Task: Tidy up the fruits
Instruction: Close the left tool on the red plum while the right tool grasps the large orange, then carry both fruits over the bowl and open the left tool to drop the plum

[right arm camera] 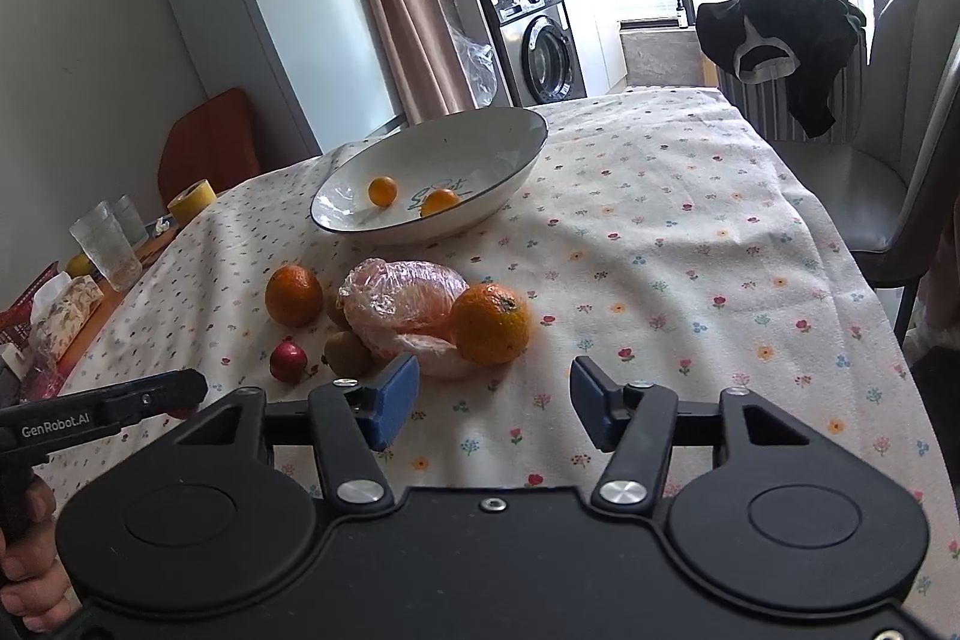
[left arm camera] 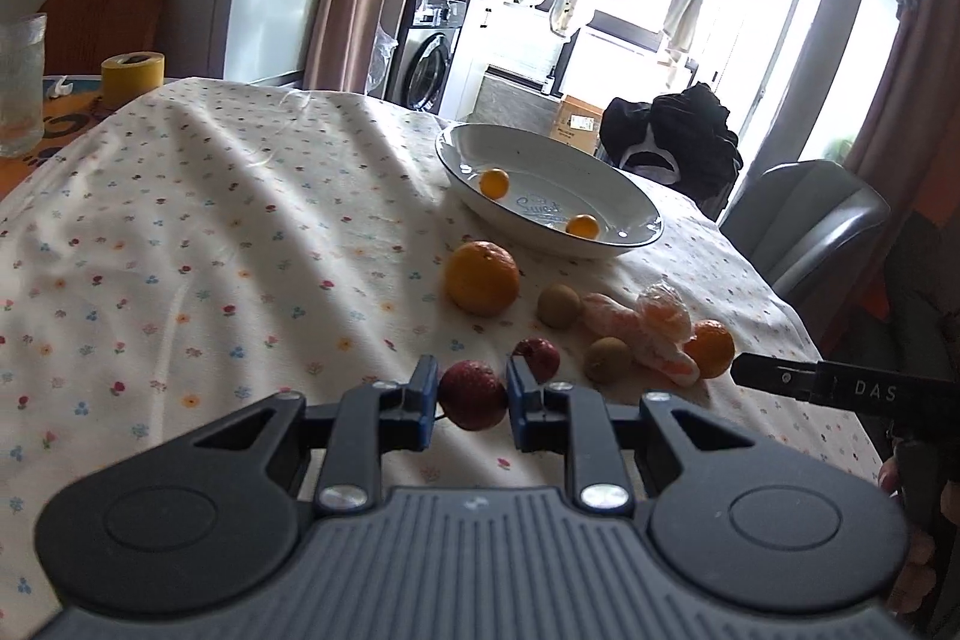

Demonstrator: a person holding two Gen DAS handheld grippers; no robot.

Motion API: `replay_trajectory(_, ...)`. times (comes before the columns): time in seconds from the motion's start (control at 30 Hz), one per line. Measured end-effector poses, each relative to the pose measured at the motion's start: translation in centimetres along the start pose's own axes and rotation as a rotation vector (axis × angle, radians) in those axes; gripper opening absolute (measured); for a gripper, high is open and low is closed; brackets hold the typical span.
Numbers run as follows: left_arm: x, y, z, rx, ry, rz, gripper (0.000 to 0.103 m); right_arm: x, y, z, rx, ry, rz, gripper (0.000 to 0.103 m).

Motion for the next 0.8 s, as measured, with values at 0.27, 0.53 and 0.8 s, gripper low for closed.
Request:
replay_trajectory(0.27,-1.9,-0.7,-2.7,-0.06,-0.037,0.035,0.022,-1.3,2.5,-0.3,-0.006,-0.013,-0.03,0.056)
replay_trajectory(0.53,-4.0,-1.2,-3.4,-0.073,-0.04,0.067,0.022,-1.5,4.9,-0.7,0.003,-0.035,-0.079,0.038)
replay_trajectory(0.8,-5.1,-1.5,-3.7,-0.075,-0.034,0.089,0.022,-2.3,4.1,-0.4,0.014,-0.037,-0.054,0.035)
Point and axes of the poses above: each gripper's, at about its wrist camera, not at the fingertips, and y roughly the way its jaws point, z to its right, x to its underside, the point moved 3 cm from there along y, roughly the way its jaws point, and after that the axes turned 8 degrees about z, right-handed, at the moved point
